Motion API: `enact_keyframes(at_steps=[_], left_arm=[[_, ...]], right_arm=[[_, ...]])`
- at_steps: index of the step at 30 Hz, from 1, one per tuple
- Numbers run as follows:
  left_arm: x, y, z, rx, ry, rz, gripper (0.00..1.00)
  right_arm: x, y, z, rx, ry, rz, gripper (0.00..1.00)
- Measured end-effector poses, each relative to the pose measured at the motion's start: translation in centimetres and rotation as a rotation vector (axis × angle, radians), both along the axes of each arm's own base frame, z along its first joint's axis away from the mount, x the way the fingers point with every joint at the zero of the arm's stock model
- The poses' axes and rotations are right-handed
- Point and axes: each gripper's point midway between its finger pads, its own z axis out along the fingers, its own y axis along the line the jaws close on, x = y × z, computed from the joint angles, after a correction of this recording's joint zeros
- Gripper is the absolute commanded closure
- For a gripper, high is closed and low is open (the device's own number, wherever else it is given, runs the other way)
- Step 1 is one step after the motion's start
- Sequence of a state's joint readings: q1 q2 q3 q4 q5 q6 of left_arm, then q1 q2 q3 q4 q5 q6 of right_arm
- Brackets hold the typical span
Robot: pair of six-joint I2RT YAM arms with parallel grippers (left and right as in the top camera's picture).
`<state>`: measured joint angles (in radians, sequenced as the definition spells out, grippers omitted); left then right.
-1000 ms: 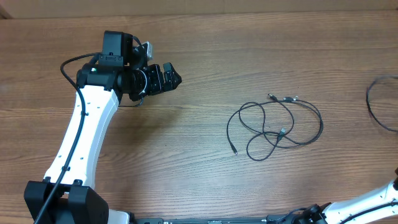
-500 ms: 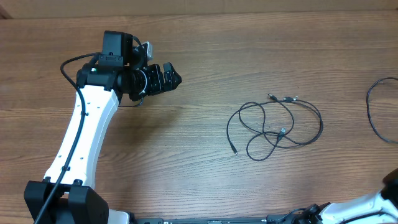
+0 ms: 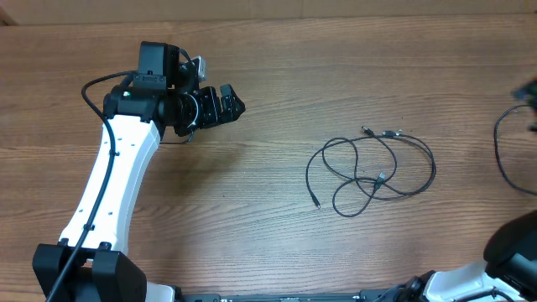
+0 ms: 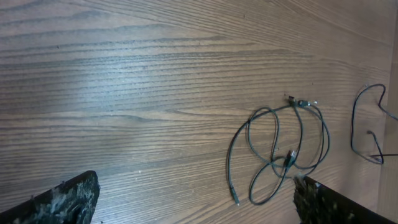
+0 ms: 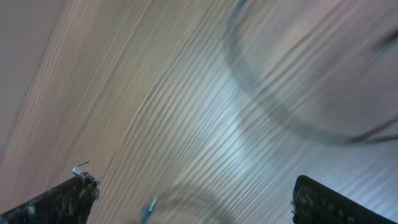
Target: Untangle cables
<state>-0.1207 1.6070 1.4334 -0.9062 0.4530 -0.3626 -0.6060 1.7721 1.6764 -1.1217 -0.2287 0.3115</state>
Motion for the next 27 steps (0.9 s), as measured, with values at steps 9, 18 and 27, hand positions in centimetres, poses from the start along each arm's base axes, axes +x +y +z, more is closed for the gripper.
enact_keyframes(at_steps=[9, 18, 27], left_arm=[[0.0, 0.0, 0.0, 0.0, 0.0, 0.0, 0.0], [0.0, 0.0, 0.0, 0.0, 0.0, 0.0, 0.0], [0.0, 0.0, 0.0, 0.0, 0.0, 0.0, 0.01]], right_arm=[[-1.5, 16.5, -7.2, 0.232, 0.228, 0.339, 0.0], [-7.0, 25.8, -13.7, 0.327, 0.462, 0.377, 0.17], [-6.1, 28.4, -15.2, 0.32, 0.426, 0.317, 0.23]])
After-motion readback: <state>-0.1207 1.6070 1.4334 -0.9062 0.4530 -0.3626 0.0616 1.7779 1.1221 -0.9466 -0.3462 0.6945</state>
